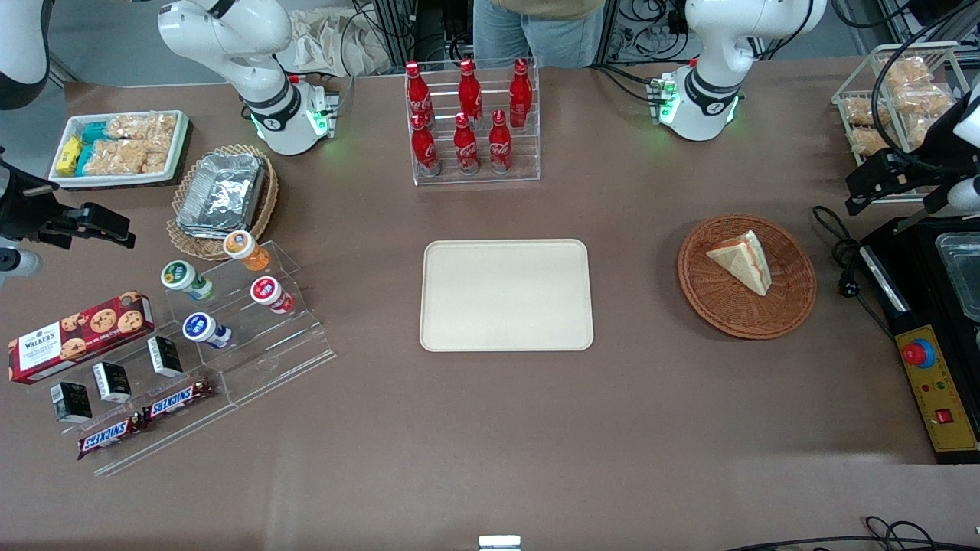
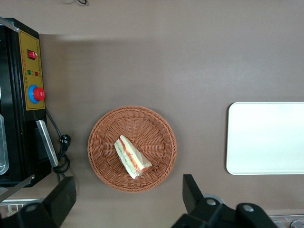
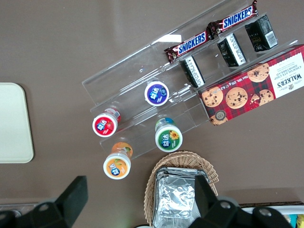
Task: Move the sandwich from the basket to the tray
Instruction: 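Raise the left gripper from its rest pose toward the wicker basket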
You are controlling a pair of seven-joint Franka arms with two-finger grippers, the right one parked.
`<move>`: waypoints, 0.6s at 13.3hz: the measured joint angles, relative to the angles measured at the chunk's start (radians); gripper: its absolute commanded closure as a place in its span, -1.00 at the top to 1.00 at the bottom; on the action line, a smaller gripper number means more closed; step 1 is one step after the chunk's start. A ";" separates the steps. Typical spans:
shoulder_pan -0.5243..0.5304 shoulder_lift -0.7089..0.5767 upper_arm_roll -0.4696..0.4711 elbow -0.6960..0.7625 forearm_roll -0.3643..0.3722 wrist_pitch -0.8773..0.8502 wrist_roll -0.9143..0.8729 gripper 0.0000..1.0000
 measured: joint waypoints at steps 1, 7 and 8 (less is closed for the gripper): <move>0.000 0.001 0.000 0.000 0.000 0.000 0.000 1.00; 0.001 0.003 0.002 0.000 -0.002 -0.091 -0.111 1.00; 0.001 0.001 0.002 -0.003 -0.004 -0.127 -0.189 1.00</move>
